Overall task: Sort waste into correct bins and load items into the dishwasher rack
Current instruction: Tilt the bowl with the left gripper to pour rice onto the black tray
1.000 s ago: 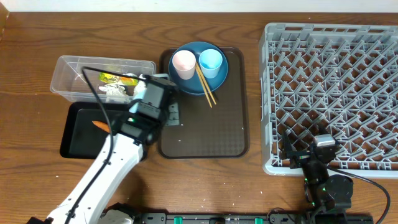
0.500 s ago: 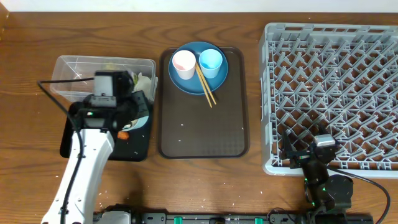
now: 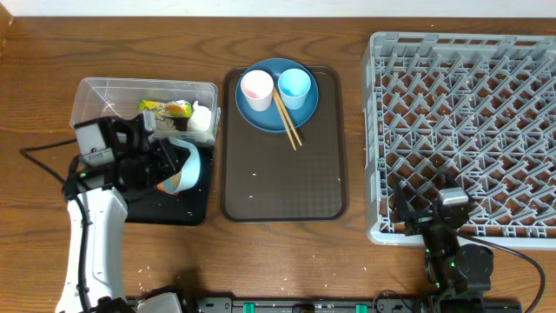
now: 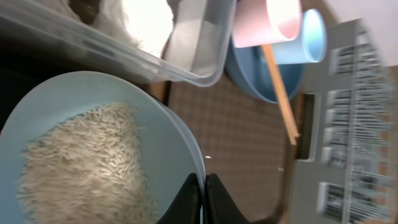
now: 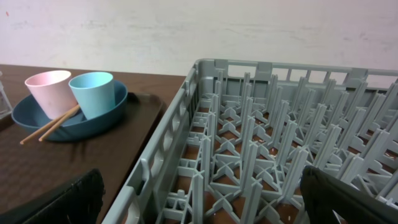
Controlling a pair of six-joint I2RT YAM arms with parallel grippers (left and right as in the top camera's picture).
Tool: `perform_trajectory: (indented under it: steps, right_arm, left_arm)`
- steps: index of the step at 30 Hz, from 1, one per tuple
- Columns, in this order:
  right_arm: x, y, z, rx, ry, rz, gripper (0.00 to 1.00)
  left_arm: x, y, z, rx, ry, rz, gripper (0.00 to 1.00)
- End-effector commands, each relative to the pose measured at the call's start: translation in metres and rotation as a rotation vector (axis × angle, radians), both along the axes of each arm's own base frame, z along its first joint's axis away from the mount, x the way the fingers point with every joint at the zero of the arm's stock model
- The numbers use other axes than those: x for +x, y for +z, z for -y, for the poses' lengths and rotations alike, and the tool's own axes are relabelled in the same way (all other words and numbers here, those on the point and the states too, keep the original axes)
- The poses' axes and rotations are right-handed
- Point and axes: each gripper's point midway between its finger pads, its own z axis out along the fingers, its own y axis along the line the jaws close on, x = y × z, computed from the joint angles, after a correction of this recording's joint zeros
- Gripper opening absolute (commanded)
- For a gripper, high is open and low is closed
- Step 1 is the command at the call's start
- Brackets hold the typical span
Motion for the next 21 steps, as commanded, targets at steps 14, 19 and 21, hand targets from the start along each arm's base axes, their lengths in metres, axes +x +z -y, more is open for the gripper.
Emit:
perform_trajectory:
  steps: [14,19,21]
  right_arm:
    - [0.0,0.0,-0.002,-0.011,0.008,0.004,0.99]
    - [0.0,0.0,-0.002,-0.011,0.008,0.004,0.99]
    - [0.0,0.0,-0.002,-0.011,0.008,0.004,0.99]
  left_arm:
    - [-0.023,0.031,-0.023,-0.358,0.007,0.236,0.06]
    - [-0.029,0.048,-0.027,-0.46,-0.009,0.346,0.06]
    - [-0.031,0.052,-0.027,-0.483,-0.018,0.375,0.06]
